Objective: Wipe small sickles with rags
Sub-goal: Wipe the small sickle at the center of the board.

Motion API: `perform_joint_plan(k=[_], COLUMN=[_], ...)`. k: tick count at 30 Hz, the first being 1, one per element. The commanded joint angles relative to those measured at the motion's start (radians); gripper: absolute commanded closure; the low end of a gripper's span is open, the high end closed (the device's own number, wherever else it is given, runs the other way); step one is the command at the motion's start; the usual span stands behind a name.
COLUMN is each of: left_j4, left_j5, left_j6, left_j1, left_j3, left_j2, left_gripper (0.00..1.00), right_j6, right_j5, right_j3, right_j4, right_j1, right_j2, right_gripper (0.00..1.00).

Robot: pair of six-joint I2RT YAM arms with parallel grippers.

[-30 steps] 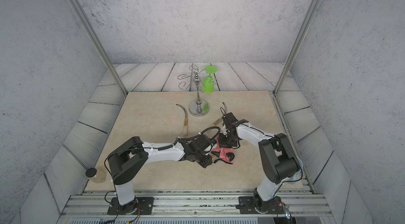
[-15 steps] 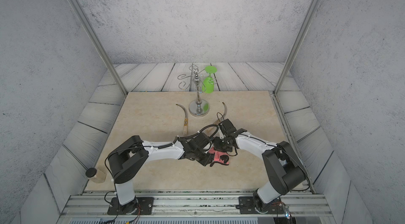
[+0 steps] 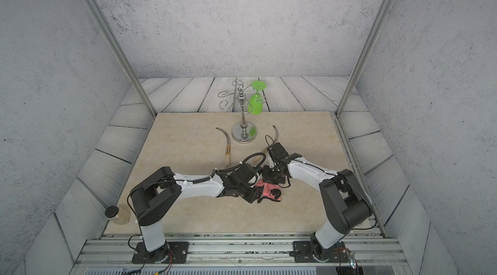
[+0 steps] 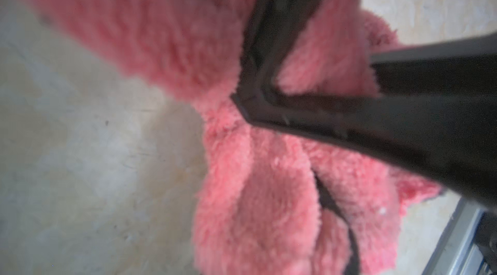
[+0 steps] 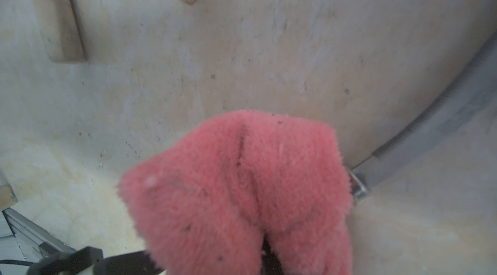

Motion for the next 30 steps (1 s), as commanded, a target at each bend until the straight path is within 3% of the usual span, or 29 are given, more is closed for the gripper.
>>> perform_joint_plan(k=[1, 10, 16, 30], left_j4=[-0.026, -0.029, -0.030, -0.027], left_j5=[-0.079, -0.086, -0.102, -0.096], left_j6=[-0.041, -0.044, -0.047, -0.037], left_j1=[0.027, 0.027, 0.029, 0.044], left_j3=[-0.050, -0.060, -0.041, -0.015], left_j2=[-0.013, -0.017, -0.004, 0.011], left_gripper=[1.00, 1.00, 1.00, 1.00], right_j6=[-0.077, -0.156, -0.138, 0.042], right_j5=[0.071, 0.078, -0.005, -0.103], right_j3=[0.038, 0.167, 0.103, -0.092], right_j4=[-0.146, -0.205, -0.165, -0.039], right_j1=[-0.043, -0.089, -0.072, 0.137], right_j2=[0.077, 0.158, 0.150, -0.002], right_gripper=[0.85, 0.86, 0.86, 0.85])
